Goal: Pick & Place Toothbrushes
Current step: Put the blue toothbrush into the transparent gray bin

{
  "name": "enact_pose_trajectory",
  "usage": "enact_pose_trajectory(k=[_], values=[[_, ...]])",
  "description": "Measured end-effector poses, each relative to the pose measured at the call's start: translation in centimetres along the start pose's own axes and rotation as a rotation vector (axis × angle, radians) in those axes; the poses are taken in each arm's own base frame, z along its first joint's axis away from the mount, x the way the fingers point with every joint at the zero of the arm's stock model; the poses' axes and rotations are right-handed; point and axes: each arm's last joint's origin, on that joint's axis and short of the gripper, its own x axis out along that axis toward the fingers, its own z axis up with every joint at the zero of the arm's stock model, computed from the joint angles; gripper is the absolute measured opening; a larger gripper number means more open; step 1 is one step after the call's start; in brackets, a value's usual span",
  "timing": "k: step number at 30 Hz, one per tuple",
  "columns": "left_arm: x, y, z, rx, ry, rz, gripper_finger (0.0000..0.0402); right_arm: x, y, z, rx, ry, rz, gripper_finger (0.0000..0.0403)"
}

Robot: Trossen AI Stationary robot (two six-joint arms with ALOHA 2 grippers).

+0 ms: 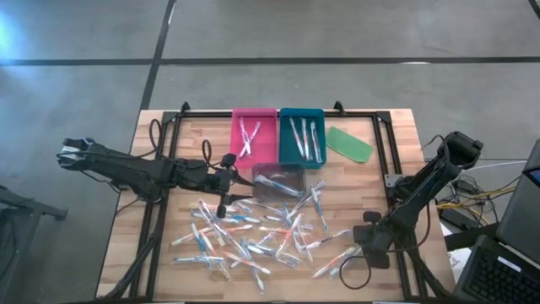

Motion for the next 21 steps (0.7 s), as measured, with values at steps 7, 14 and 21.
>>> enact_pose_trajectory(k=[7, 14, 21], values=[[0.0, 0.0, 0.0, 0.000, -0.001, 0.000, 0.0163, 0.1, -0.2, -0.1, -0.024, 0.015, -0.005, 0.0050], [0.0, 0.0, 0.0, 0.000, 0.000, 0.000, 0.0163, -0.2, 0.8, -0.1, -0.076, 0.095, 0.090, 0.0018], [0.0, 0.0, 0.0, 0.000, 0.001, 0.000, 0.0163, -1.1, 1.9, 0.0, -0.124, 0.122, 0.155, 0.0016]])
